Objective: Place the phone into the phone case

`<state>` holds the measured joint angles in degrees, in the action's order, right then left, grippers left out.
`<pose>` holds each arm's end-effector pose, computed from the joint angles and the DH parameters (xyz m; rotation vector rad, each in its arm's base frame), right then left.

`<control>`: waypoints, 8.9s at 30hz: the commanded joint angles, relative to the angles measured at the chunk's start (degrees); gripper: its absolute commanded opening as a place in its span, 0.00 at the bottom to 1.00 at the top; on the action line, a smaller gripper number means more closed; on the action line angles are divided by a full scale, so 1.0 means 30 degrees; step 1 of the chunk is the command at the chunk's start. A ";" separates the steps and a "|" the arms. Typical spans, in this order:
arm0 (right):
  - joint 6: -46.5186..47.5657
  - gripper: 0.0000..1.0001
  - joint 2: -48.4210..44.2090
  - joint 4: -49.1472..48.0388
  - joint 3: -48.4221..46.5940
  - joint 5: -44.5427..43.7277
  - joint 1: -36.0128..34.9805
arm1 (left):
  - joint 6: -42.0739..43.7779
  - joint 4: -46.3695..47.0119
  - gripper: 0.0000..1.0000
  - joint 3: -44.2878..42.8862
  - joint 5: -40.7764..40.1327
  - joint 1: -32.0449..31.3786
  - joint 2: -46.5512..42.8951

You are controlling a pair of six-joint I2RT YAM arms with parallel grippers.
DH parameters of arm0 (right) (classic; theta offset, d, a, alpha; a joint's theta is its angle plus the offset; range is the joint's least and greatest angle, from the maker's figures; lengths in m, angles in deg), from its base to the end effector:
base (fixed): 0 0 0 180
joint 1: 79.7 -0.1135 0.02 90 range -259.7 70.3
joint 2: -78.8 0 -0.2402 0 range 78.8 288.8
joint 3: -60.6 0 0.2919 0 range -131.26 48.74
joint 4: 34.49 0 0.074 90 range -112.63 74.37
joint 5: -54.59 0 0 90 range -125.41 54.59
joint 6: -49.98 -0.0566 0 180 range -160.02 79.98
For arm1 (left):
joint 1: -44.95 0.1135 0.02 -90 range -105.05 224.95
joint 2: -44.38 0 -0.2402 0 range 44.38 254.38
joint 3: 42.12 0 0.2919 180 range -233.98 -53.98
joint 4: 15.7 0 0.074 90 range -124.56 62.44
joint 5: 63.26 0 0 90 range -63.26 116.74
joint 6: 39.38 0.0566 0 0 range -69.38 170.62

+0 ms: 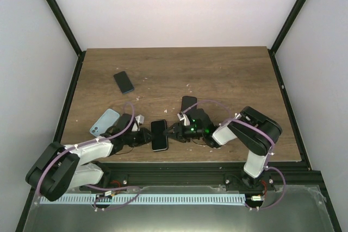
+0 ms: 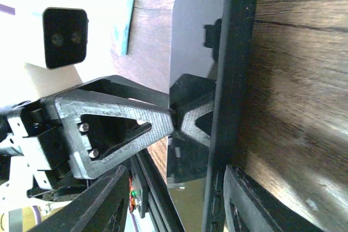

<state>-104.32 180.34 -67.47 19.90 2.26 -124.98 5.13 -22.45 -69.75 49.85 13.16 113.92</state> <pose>0.1973 0.2484 0.0384 -0.0922 2.5100 1.6950 0.1893 -0.1435 0.0489 -0.1122 2.6344 -1.0392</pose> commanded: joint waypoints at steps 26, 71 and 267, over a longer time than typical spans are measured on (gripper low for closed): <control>0.3576 0.39 -0.3270 0.6861 -0.0406 -0.4741 -0.0259 | -0.1696 0.2478 0.14 0.1517 0.2381 -0.0274 -0.0793; 0.3632 0.38 -0.3792 0.6481 0.0871 -0.4525 -0.0142 | -0.1815 0.0379 0.37 -0.0363 0.0763 -0.0583 -0.0106; -0.5193 0.11 -0.9371 -0.7028 0.1850 -0.3085 -0.0084 | -0.9314 0.3517 0.43 -0.0243 0.8055 0.1590 -1.1313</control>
<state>-120.64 152.36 -85.70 28.47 -5.04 -125.22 -23.55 -12.68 -70.67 73.96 18.27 79.84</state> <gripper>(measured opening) 0.119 0.459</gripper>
